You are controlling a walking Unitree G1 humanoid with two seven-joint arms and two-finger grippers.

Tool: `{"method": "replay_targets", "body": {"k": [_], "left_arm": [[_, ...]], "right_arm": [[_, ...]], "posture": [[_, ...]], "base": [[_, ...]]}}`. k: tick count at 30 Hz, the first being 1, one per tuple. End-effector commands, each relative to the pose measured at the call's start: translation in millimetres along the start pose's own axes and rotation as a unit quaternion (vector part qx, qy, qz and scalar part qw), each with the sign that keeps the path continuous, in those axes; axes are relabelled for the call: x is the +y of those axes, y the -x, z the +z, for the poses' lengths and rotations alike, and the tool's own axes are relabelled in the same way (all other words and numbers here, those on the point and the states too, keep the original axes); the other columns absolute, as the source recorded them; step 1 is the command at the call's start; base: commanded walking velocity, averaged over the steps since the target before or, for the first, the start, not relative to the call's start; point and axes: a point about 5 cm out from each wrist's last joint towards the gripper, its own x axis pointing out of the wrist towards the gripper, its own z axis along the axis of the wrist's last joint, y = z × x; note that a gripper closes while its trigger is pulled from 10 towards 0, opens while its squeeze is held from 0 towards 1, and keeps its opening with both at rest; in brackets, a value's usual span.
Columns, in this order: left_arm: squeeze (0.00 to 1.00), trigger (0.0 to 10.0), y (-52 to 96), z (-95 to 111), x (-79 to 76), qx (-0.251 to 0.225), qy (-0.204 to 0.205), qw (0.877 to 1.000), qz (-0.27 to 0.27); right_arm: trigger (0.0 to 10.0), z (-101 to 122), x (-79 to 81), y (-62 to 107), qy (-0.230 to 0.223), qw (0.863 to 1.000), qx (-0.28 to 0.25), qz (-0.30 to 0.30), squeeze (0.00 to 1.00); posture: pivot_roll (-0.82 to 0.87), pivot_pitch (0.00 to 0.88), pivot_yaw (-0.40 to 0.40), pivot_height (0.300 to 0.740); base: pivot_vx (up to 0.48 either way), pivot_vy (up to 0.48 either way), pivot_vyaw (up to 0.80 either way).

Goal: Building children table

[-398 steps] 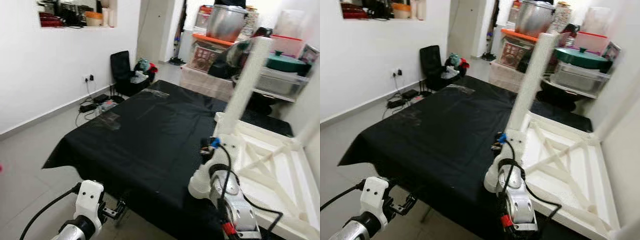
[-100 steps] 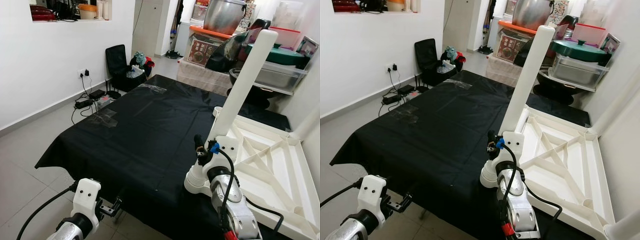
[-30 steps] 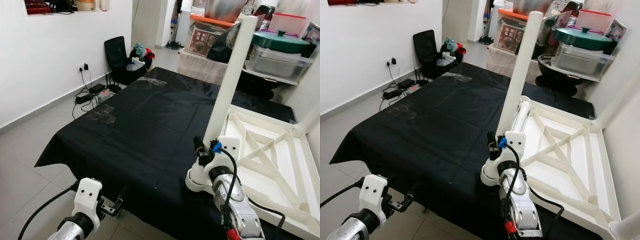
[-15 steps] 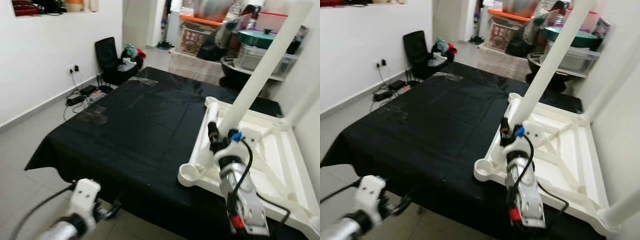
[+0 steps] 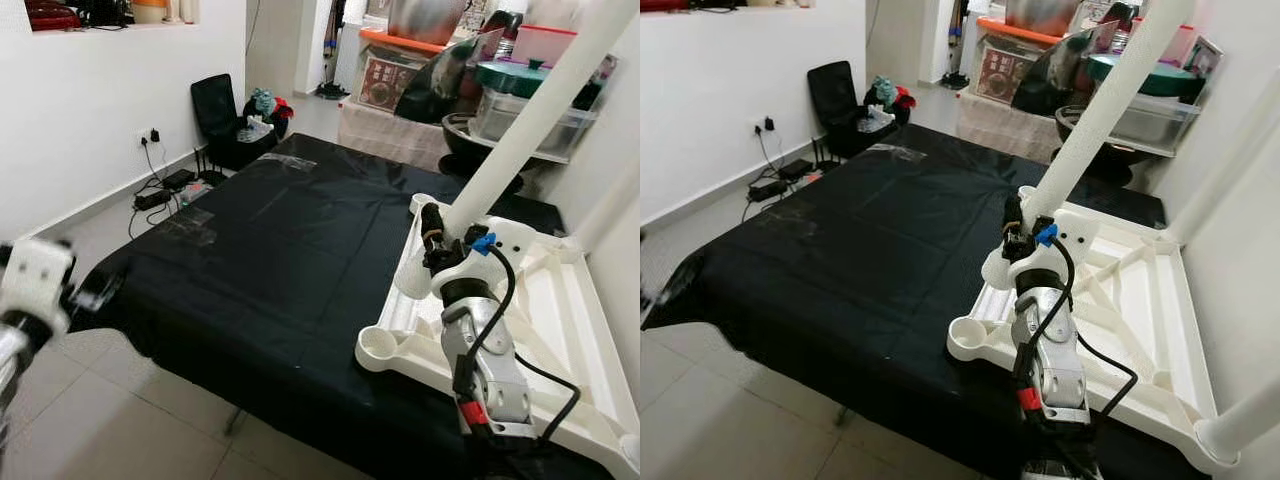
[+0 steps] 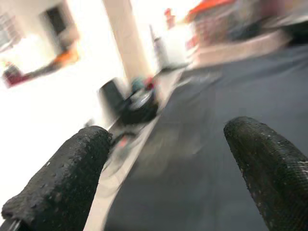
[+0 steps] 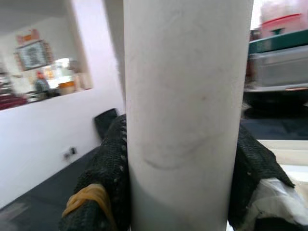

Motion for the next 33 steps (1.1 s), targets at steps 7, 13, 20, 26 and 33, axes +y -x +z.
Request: {"method": "replay_targets", "body": {"k": [7,13,20,26,33], "left_arm": [[0.0,10.0,-25.6,10.8,-72.7,-0.041,0.07,0.981,-0.178],[0.0,10.0,-30.3,-2.2,-112.7,-0.019,0.092,0.953,-0.288],[0.0,10.0,-33.9,-4.7,-117.3,-0.011,0.102,0.944,-0.314],[0.0,10.0,-37.4,2.6,-121.4,-0.024,0.1,0.935,-0.34],[0.0,10.0,-41.4,1.4,-130.3,-0.025,0.102,0.926,-0.361]], "right_arm": [[0.0,11.5,39.7,3.1,-0.015,0.989,-0.029,0.144,0.0],[0.0,21.2,72.6,3.4,-0.028,0.971,-0.043,0.233,0.0],[0.0,31.6,106.4,6.3,-0.048,0.949,-0.061,0.306,0.0],[0.0,14.0,132.7,21.8,-0.052,0.925,-0.027,0.376,0.0],[0.0,7.4,143.4,27.6,-0.058,0.916,-0.015,0.398,0.0]], "posture": [[0.11,0.0,-0.106,0.74],[0.09,0.0,-0.084,0.74],[0.09,0.0,-0.077,0.74],[0.1,0.0,-0.08,0.74],[0.09,0.0,-0.076,0.74]], "base": [[0.0,0.0,0.0],[0.0,0.0,0.0],[0.0,0.0,0.0],[0.0,0.0,0.0],[0.0,0.0,0.0]]}}
